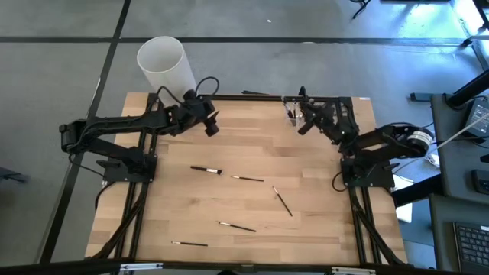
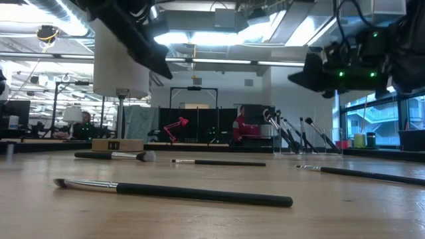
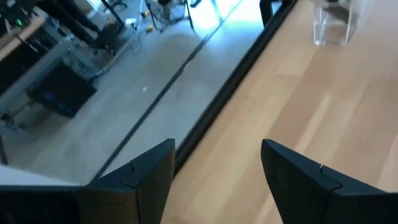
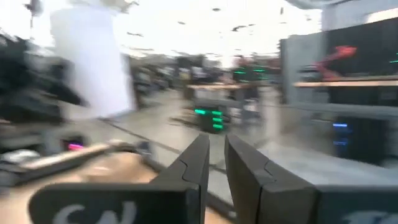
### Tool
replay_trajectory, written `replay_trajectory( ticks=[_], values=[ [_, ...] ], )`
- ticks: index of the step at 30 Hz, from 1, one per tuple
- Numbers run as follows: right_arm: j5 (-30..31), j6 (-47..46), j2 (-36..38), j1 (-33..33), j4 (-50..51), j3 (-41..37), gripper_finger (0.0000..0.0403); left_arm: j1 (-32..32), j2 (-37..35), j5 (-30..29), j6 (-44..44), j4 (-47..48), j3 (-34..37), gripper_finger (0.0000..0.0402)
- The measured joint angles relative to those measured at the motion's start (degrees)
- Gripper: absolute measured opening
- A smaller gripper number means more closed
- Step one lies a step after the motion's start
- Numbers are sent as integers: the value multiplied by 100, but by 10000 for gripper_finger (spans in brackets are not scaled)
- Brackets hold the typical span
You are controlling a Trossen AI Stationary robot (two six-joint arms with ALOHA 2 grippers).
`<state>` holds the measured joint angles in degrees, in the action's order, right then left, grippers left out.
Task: Put items in baskets/containers
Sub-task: Put the powder brush into the right side of the transparent organizer
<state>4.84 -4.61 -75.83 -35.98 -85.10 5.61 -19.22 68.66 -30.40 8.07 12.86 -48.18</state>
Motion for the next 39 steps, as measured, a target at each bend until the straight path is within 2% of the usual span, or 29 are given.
replay_trajectory(
  ticks=[4,6,9,13,16,19,21,26,32,39],
  values=[
    [-316,-686,148,500,2,0,51,4,0,24,-554,390,0,235],
    [-643,-1000,148,693,15,0,51,4,0,242,-910,619,5,235],
    [-919,-1065,165,811,25,175,51,44,-2,1086,-1294,663,234,235],
    [-1684,-1673,212,801,198,620,51,258,72,2272,-1853,495,701,235],
    [-2903,-2061,212,801,903,1244,51,505,159,2601,-2008,575,994,235],
    [-4532,-2071,212,820,1999,1943,51,746,253,2495,-1680,894,1132,235],
    [-5122,-2040,212,896,2708,2286,51,898,326,2341,-1357,1085,1158,235],
    [-5116,-1653,210,1191,3666,2660,51,1146,391,2353,-1055,1129,1215,235],
    [-4983,-1566,252,1230,3697,2795,51,1442,392,2590,-1322,1126,1216,235],
    [-4983,-1403,253,1230,3722,2806,51,1905,657,2594,-1329,1080,1217,235]
  ],
)
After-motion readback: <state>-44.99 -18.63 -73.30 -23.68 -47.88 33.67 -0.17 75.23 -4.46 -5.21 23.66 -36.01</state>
